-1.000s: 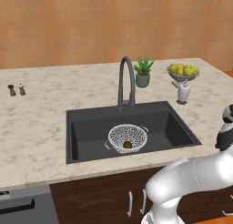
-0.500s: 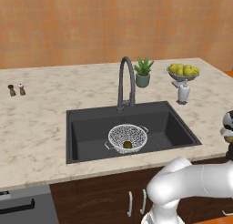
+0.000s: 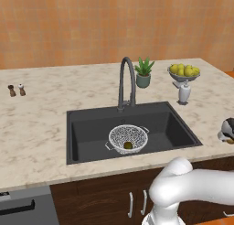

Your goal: Put the colander in the sink, put the mango, pear in the colander, and turn on the sink faucet and pour water over the colander.

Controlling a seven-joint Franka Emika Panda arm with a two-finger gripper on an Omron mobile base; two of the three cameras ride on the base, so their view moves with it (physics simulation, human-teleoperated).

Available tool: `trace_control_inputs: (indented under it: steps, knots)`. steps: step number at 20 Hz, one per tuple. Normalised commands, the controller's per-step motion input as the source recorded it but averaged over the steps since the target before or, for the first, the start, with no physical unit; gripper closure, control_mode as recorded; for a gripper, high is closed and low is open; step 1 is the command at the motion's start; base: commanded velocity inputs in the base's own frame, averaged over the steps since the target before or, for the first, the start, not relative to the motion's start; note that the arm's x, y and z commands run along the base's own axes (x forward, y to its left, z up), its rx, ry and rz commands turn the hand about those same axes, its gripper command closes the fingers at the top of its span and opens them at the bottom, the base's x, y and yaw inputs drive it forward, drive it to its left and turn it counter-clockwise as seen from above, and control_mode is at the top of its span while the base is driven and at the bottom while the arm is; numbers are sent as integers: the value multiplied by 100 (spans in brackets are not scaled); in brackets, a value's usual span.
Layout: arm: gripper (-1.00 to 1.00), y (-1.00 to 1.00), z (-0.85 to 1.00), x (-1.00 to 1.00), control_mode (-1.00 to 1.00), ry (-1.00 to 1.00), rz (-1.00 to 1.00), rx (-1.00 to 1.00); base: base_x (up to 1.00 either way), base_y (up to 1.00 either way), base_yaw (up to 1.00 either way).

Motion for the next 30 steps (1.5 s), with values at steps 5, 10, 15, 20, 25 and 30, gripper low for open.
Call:
trace_control_inputs:
  steps: [5, 10, 15, 20, 25, 30]
  knots:
    - [100, 15, -40, 1, -100, -3, 0, 0, 0, 0, 0]
    - [100, 22, -18, 0, -100, -7, 0, 0, 0, 0, 0]
    - [100, 66, 21, -24, -100, -3, 0, 2, 0, 0, 0]
    - [100, 100, 65, -13, -100, 0, 6, -3, 0, 0, 0]
    - [100, 93, 34, -4, -100, -3, 22, 6, 0, 0, 0]
    - [100, 72, 2, 0, -100, -5, 36, 11, 0, 0, 0]
